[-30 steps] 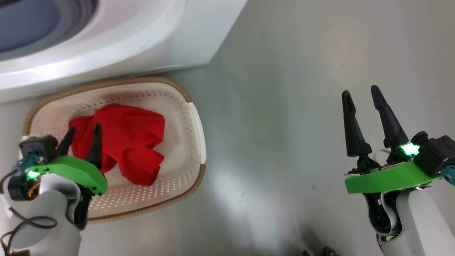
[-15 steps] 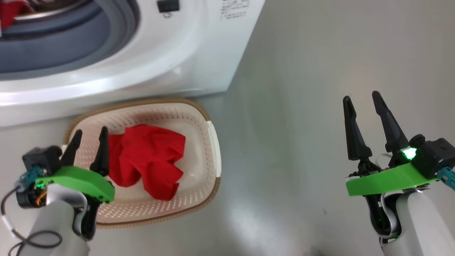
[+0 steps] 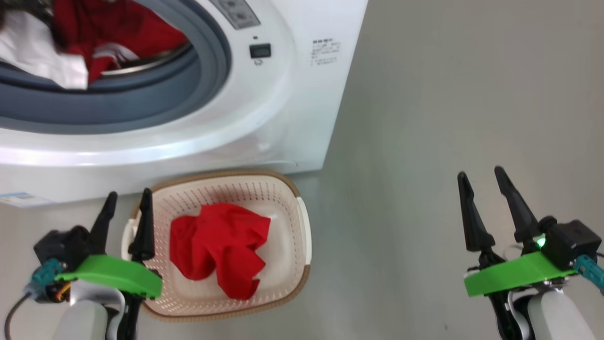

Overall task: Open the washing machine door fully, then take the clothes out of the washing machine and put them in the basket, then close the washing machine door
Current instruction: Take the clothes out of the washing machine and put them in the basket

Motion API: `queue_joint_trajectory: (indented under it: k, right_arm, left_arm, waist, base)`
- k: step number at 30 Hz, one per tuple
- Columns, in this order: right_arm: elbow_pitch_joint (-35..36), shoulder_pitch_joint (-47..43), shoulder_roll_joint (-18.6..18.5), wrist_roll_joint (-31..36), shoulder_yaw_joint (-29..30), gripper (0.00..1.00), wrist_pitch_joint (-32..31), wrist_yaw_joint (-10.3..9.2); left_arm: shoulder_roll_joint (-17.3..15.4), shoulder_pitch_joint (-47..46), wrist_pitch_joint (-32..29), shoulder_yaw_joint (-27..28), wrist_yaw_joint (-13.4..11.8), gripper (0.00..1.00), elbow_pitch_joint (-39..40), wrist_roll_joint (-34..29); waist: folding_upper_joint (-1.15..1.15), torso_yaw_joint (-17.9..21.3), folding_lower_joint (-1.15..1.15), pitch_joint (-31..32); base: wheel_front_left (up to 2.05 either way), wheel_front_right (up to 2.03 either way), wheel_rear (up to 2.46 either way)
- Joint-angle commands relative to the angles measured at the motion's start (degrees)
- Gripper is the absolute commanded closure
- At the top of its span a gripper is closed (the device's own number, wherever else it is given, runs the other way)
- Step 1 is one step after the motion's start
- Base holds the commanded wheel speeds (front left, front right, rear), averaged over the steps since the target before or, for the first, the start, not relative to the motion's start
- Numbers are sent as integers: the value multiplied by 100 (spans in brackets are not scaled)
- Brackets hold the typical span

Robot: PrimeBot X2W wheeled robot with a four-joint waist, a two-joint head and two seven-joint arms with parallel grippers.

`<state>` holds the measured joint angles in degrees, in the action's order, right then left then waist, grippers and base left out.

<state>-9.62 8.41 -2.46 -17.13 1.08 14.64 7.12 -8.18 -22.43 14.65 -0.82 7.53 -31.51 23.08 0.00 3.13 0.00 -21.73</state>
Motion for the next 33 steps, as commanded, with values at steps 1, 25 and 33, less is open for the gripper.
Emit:
queue_joint_trajectory:
  k: [1,25,33]
  right_arm:
    - [107,-113,-42,26,-99,0,36,36]
    - [141,-1268,-42,15,217,0,36,36]
    - [188,-1471,-42,-15,301,0,36,36]
  left_arm:
    - [-149,152,35,191,-4,0,227,-35]
    - [28,1965,35,550,-4,0,1930,-361]
    - [98,2415,35,687,-4,0,2230,-375]
  waist:
    - [0,-154,0,319]
    - [0,-399,0,1376]
    - [0,-416,0,1464]
  base:
    - [0,0,0]
    - [0,0,0]
    - [0,0,0]
